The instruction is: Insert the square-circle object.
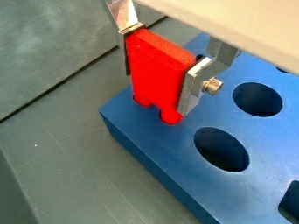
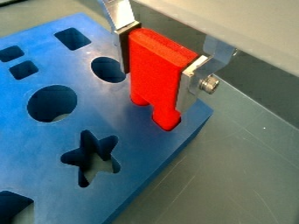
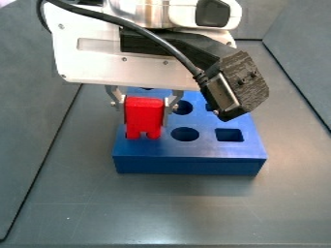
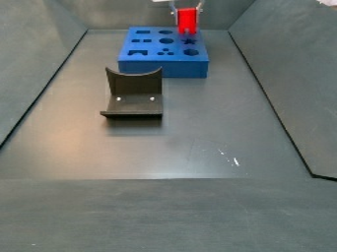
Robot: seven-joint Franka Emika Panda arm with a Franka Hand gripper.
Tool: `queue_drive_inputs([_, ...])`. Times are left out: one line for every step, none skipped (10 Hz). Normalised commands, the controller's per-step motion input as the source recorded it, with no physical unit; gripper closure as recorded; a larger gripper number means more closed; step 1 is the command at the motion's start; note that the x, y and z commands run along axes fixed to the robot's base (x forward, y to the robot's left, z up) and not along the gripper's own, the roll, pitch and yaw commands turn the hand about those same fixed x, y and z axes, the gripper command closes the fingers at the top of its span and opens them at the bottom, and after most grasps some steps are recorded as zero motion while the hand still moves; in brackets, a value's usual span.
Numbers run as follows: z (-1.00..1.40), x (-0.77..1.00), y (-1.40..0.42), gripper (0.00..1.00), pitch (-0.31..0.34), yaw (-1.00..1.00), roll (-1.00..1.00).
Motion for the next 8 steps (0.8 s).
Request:
queue_drive_inputs([-1.0,0.0,-0.03,1.0,0.033,-0.25,0.0])
queue_drive_inputs([-0.97,0.03,-0.13,1.0,0.103,-0.21,0.0])
queue_drive_inputs([-0.99,0.04,-0.18,1.0,0.079,-0.11,0.05])
queue_drive_inputs([-0.51,0.12,-0.16,1.0,0.333,-0.22,0.0])
queue_drive_inputs([-0.59,0.13,-0.03,1.0,0.303,-0.15,0.0])
queue_drive_inputs([0.0,-0.02,0.0,1.0,-0.03,0.0,0.01])
queue_drive_inputs([0.0,0.0,0.0,1.0,0.0,0.0,-0.02])
queue_drive_inputs([-0.73,0.0,0.0,1.0,0.193,0.0,-0.02])
